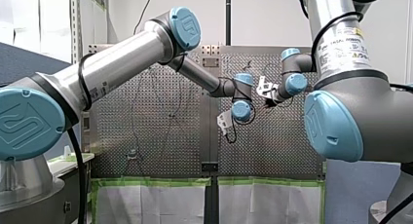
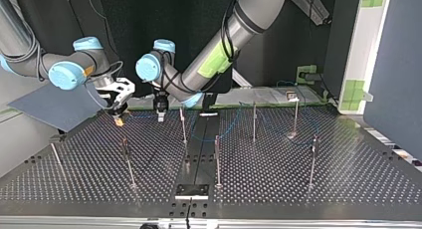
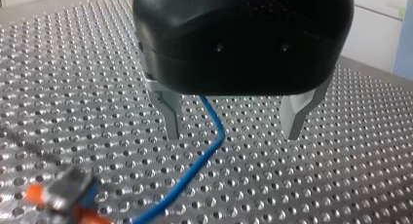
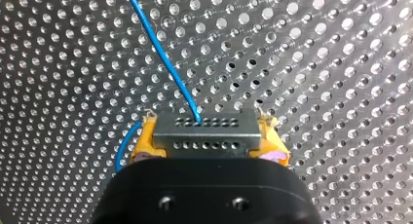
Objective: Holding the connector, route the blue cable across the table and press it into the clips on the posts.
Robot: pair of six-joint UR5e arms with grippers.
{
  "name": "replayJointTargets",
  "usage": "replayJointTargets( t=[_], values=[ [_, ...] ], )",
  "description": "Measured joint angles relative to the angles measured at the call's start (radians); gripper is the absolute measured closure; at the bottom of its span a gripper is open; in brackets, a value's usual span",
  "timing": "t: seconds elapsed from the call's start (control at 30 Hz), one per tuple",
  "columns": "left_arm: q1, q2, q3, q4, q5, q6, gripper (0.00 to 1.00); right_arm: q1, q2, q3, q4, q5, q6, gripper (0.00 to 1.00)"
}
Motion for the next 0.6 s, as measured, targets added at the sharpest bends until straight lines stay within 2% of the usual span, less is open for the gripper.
replayJointTargets(
  t=[0.3, 0.33, 0.37, 0.4, 0.47, 0.5, 0.53, 0.57, 0.6],
  values=[
    [-0.006, -0.001, -0.001, -0.014, -0.058, -0.006, 0.00, 0.000, 0.000, 0.000, -0.001, 0.000, 0.000, 1.00],
    [-0.007, -0.001, 0.000, -0.015, -0.061, -0.008, 0.02, 0.000, 0.000, 0.000, -0.001, 0.000, 0.000, 1.00],
    [-0.009, -0.001, 0.000, -0.017, -0.064, -0.011, 0.20, 0.000, 0.000, 0.000, -0.001, 0.000, 0.000, 1.00],
    [-0.010, -0.001, 0.000, -0.017, -0.065, -0.012, 0.20, 0.000, 0.000, 0.000, 0.000, 0.000, 0.000, 1.00],
    [-0.011, -0.001, 0.000, -0.020, -0.068, -0.014, 0.52, 0.000, 0.000, 0.000, 0.000, -0.001, 0.000, 1.00],
    [-0.012, -0.001, 0.000, -0.021, -0.068, -0.015, 0.52, 0.001, 0.000, 0.000, 0.000, -0.002, 0.000, 1.00],
    [-0.012, -0.001, 0.000, -0.022, -0.068, -0.015, 0.72, 0.002, 0.000, 0.000, 0.000, -0.002, 0.000, 1.00],
    [-0.011, -0.001, 0.000, -0.022, -0.067, -0.016, 0.83, 0.002, 0.000, 0.000, 0.000, -0.003, -0.001, 1.00],
    [-0.011, -0.001, 0.000, -0.023, -0.064, -0.016, 0.83, 0.003, 0.000, 0.000, 0.000, -0.004, -0.001, 1.00]
  ],
)
